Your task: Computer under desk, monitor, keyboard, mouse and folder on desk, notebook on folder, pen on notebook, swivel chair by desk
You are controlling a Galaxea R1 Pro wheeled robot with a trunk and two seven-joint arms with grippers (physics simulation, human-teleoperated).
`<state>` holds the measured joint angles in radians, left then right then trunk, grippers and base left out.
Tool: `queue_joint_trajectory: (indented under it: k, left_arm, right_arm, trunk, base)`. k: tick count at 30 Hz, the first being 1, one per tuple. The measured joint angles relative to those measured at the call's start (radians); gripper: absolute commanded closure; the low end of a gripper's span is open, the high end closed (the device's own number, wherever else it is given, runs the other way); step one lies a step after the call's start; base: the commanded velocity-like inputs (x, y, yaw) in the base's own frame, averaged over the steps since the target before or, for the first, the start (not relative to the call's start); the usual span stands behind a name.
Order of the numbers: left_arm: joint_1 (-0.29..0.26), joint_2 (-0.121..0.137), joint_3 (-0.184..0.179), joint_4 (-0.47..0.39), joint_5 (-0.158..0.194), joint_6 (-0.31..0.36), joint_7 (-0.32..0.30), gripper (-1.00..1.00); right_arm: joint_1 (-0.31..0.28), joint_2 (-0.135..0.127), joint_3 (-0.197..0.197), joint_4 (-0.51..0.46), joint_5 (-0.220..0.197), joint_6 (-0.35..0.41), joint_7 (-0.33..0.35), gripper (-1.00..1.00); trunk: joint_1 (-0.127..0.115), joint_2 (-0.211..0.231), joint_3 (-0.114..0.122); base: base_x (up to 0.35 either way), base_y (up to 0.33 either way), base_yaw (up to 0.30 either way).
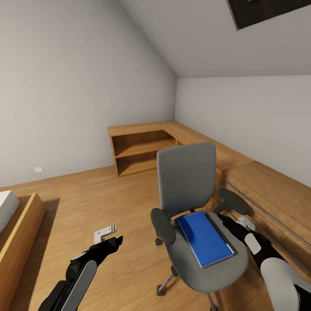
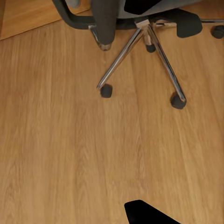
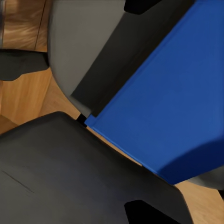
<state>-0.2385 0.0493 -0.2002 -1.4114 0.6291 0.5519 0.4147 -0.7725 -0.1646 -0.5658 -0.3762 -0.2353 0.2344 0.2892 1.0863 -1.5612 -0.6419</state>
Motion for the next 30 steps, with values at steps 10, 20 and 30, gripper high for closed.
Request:
queue_joint_trajectory:
  k: [10,20,30]
  left_arm:
    - [0.000,0.000,0.000,0.000,0.002,0.001,0.000,-1.00]
    - [0.000,0.000,-0.001,0.000,0.003,0.001,0.000,-1.00]
    - [0.000,-0.001,-0.001,0.000,0.004,0.001,0.000,-1.00]
  right_arm:
    - [0.000,0.000,0.000,0.001,0.001,-0.005,0.000,-1.00]
    - [0.000,0.000,0.000,0.002,0.004,-0.009,0.004,-1.00]
    - [0.000,-0.001,0.000,0.010,0.006,-0.028,-0.003,-1.00]
  trunk:
    - [0.038,-0.070,-0.031]
    - [0.077,-0.140,-0.063]
    - [0.115,-0.210,-0.094]
  base:
    - [0.000,0.000,0.000]
    - [0.000,0.000,0.000]
    - [0.000,0.000,0.000]
